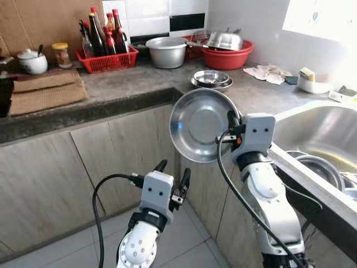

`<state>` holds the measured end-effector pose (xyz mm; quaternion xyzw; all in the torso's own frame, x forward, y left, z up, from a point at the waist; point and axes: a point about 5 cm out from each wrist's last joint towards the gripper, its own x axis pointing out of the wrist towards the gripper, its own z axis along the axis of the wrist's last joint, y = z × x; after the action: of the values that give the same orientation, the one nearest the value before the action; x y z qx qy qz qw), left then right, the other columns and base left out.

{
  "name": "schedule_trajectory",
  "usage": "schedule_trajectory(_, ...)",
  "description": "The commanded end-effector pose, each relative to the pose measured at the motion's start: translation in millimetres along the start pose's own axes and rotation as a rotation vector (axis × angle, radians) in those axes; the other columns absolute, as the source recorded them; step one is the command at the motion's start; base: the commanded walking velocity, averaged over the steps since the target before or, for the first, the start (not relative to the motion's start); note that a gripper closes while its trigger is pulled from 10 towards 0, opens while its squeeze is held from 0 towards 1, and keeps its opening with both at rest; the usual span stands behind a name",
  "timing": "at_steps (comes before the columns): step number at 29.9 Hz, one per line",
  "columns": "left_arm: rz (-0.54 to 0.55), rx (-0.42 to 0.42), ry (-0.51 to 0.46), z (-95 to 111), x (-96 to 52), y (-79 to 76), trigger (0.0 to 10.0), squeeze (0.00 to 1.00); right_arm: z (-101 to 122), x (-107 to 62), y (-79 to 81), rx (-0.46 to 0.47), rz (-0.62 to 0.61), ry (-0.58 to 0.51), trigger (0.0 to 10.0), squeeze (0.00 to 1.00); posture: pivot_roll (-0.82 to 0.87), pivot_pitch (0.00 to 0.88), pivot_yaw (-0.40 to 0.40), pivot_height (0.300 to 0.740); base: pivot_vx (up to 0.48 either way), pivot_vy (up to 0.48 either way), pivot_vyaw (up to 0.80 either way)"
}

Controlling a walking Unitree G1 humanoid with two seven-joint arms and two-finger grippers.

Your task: Kitchen organization

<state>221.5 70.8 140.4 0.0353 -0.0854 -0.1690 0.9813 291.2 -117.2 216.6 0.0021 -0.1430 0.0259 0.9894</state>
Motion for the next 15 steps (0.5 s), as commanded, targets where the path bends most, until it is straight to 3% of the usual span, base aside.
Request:
schedule_trajectory(1,-0.001,0.004,-0.006,1.2,0.6,0.9,10.0,0.00,9.0,2.5,1.1,0.010,-0.003,-0.040,10.0,0.00,0.01,0.025,-0.023,0.740,0.000,0.000,0.00)
schedule_trajectory(5,0.001,0.013,-0.007,1.4,1.3,2.1,10.0,0.00,9.4,2.6,0.1,0.011,-0.007,-0.042,10.0,0.00,0.01,0.022,-0.025,0.740,0.000,0.000,0.00)
schedule_trajectory(8,-0.001,0.036,-0.006,-0.2,1.5,3.8,10.0,0.00,9.4,2.3,-0.5,0.009,-0.011,-0.042,10.0,0.00,0.01,0.018,-0.022,0.740,0.000,0.000,-0.53)
schedule_trajectory(9,-0.003,-0.015,-0.022,-1.4,2.2,2.5,10.0,0.00,9.2,2.3,-0.8,0.009,-0.011,-0.041,10.0,0.00,0.01,0.018,-0.023,0.740,0.000,0.000,0.00)
schedule_trajectory(11,0.006,-0.033,-0.024,-0.4,2.3,3.2,10.0,0.00,8.7,2.5,-1.5,0.009,-0.013,-0.040,10.0,0.00,0.01,0.017,-0.022,0.740,0.000,0.000,0.00)
schedule_trajectory(15,0.009,-0.025,-0.019,2.1,2.1,6.9,10.0,0.00,8.5,3.3,-2.1,0.008,-0.014,-0.040,10.0,0.00,0.01,0.020,-0.024,0.740,-0.120,0.421,-0.20)
